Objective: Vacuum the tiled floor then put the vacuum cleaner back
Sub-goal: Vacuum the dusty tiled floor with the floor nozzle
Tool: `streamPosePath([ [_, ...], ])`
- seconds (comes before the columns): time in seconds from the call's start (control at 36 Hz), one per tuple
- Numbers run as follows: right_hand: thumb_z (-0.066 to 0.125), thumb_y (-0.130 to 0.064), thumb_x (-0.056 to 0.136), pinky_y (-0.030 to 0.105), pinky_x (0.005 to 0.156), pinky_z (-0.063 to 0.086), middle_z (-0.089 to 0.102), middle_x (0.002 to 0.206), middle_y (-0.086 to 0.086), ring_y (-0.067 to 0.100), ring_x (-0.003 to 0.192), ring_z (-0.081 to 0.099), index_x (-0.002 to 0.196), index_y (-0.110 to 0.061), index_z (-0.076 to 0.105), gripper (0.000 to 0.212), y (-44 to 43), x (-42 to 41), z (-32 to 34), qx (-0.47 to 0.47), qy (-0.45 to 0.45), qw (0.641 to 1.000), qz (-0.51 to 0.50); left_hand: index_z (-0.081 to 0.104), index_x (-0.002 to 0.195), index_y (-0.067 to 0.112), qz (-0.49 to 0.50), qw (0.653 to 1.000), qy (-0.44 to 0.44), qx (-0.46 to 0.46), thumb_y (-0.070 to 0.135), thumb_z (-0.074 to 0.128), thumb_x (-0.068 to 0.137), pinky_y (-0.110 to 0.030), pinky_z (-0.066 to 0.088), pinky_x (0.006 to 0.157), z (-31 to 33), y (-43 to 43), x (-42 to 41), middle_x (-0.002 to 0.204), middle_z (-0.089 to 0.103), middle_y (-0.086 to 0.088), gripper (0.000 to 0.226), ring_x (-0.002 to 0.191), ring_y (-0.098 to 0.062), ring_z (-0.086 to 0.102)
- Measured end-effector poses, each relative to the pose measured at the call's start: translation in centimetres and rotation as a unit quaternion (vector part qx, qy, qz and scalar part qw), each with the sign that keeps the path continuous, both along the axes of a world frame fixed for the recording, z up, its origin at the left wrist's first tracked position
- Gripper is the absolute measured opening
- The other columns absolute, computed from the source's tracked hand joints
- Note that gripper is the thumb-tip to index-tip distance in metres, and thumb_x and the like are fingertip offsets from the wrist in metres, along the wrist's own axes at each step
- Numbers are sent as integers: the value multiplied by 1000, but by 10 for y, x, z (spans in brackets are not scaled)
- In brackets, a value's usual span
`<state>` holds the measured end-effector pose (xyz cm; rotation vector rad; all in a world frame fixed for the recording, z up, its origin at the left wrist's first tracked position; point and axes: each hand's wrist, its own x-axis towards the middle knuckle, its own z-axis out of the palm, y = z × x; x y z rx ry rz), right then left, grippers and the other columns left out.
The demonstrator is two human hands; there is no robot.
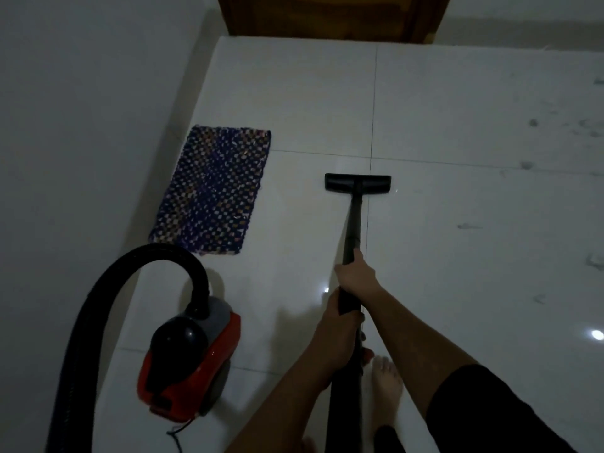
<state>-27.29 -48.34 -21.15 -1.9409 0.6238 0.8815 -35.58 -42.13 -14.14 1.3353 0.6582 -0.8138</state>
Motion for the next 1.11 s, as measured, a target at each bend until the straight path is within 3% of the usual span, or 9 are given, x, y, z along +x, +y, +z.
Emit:
streamPosePath([
  [0.11,44,-14,96,28,72,42,50,131,23,26,88,53,154,-17,6,69,5,-27,4,6,8,1000,-16,38,134,25,-14,1000,3,6,14,40,95,-22,46,43,2,7,-26,77,49,-10,41,59,-16,50],
  [0.22,44,-13,96,28,75,42,49,133,22,33,108,57,154,-17,8,68,6,-58,12,3,12,999,-42,35,136,26,-40,999,4,0,10,38,95,-22,45,42,11,11,-51,76,47,-9,45,60,-17,48],
  [0.33,44,-13,96,29,75,43,50,131,23,29,92,55,153,-17,9,68,-9,-83,12,-4,17,998,-65,38,132,27,-68,998,11,-1,10,38,94,-22,45,43,15,0,-72,74,46,-9,41,59,-17,47],
  [0.42,45,-14,96,28,75,42,48,132,24,25,87,50,154,-17,6,70,-31,-99,12,-9,22,996,-83,43,124,28,-93,996,1,9,13,38,94,-29,44,53,11,-18,-84,76,47,-8,33,64,-20,48],
  [0.5,46,-14,95,29,77,42,49,133,24,33,100,56,154,-17,9,70,-59,-112,10,-23,24,993,-110,48,116,31,-119,993,-18,4,17,37,95,-35,41,62,7,-43,-94,73,48,-4,27,67,-21,47],
  [0.64,47,-17,96,37,95,44,44,139,23,38,119,51,154,-18,9,70,-107,-130,6,-49,48,985,-159,37,136,24,-149,988,17,-40,9,35,95,-19,43,38,4,-82,-101,74,49,-10,43,49,-13,45],
  [0.72,47,-18,96,36,92,44,44,139,24,38,119,51,154,-19,8,70,-131,-130,4,-50,61,982,-171,37,137,23,-175,984,5,-32,7,37,93,-17,44,40,2,-103,-99,85,52,-15,46,55,-15,48],
  [0.97,46,-17,97,30,79,42,45,138,23,36,114,55,154,-22,5,71,-156,-84,-8,-14,55,984,-171,35,141,22,-140,990,2,-24,3,42,94,-14,39,36,-10,-129,-62,70,47,-9,52,46,-10,45],
  [1.11,47,-15,96,36,92,46,44,139,24,36,117,54,154,-22,3,73,-161,-45,-13,-10,52,988,-145,36,140,23,-102,995,0,-18,6,43,94,-16,42,37,-13,-138,-29,70,47,-7,49,53,-13,47],
])
